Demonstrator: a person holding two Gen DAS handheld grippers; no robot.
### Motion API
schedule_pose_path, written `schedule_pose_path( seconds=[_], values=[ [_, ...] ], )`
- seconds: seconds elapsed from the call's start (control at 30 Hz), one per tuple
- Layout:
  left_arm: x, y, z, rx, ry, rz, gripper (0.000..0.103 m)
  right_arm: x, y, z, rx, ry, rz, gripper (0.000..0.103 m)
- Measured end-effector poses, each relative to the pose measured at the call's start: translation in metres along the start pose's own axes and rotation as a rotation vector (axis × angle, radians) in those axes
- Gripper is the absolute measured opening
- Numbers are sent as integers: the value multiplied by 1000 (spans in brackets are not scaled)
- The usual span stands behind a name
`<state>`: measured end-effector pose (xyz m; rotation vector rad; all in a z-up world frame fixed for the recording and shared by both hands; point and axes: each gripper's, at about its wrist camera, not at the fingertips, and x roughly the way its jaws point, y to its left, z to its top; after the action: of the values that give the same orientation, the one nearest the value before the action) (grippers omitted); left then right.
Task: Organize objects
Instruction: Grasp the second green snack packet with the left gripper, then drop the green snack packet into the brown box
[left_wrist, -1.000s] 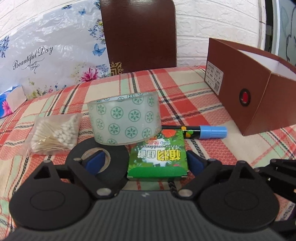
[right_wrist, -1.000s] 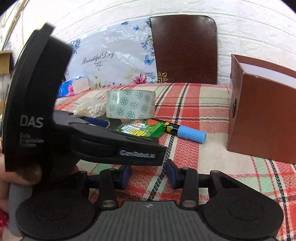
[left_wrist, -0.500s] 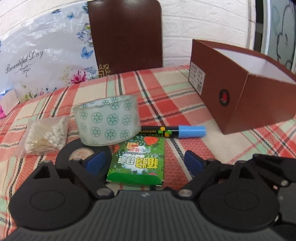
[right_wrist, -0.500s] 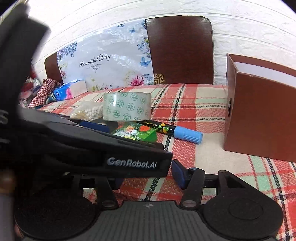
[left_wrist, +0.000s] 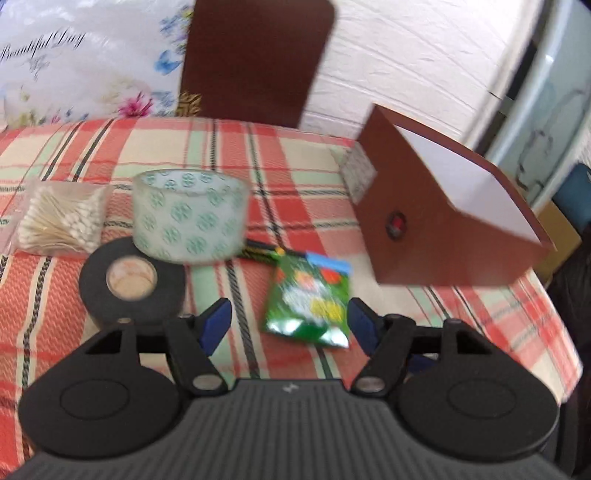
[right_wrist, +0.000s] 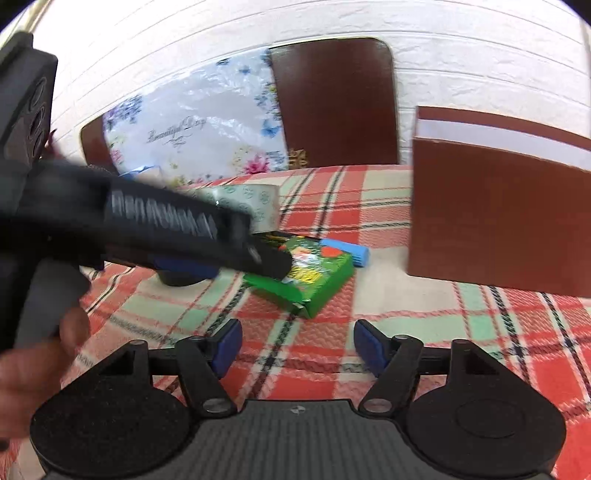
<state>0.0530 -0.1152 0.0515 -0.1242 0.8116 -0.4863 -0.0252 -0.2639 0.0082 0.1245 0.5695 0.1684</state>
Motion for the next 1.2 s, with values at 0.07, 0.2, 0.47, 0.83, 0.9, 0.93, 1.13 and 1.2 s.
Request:
schedule_pose_path(
  seconds=[0.07, 0.2, 0.47, 0.83, 0.9, 0.93, 1.13, 1.2],
  values=[
    [12, 0, 10, -6, 17, -3, 68, 7, -3, 6, 14, 15, -13, 70],
    [41, 6, 12, -26, 71, -10, 61, 32, 3, 22, -79, 22, -72, 75],
    [30, -4, 6, 0, 73, -3, 50, 53, 14, 24, -183, 29, -7, 59],
    [-36, -91, 53, 119, -143, -200, 50, -36, 12, 38, -218, -330, -216, 57],
    [-29, -122, 72, 155, -162, -234, 52, -49, -7, 54, -198, -396, -270, 58],
    [-22, -136, 80, 164, -158, -242, 61, -51, -18, 62, -196, -419, -300, 58],
    [-1, -155, 64, 238, -170, -138, 77, -24, -88, 78, -117, -296, -511, 63],
    [-15, -136, 42, 249, -203, -138, 78, -43, -99, 57, -27, -341, -440, 68]
  ],
)
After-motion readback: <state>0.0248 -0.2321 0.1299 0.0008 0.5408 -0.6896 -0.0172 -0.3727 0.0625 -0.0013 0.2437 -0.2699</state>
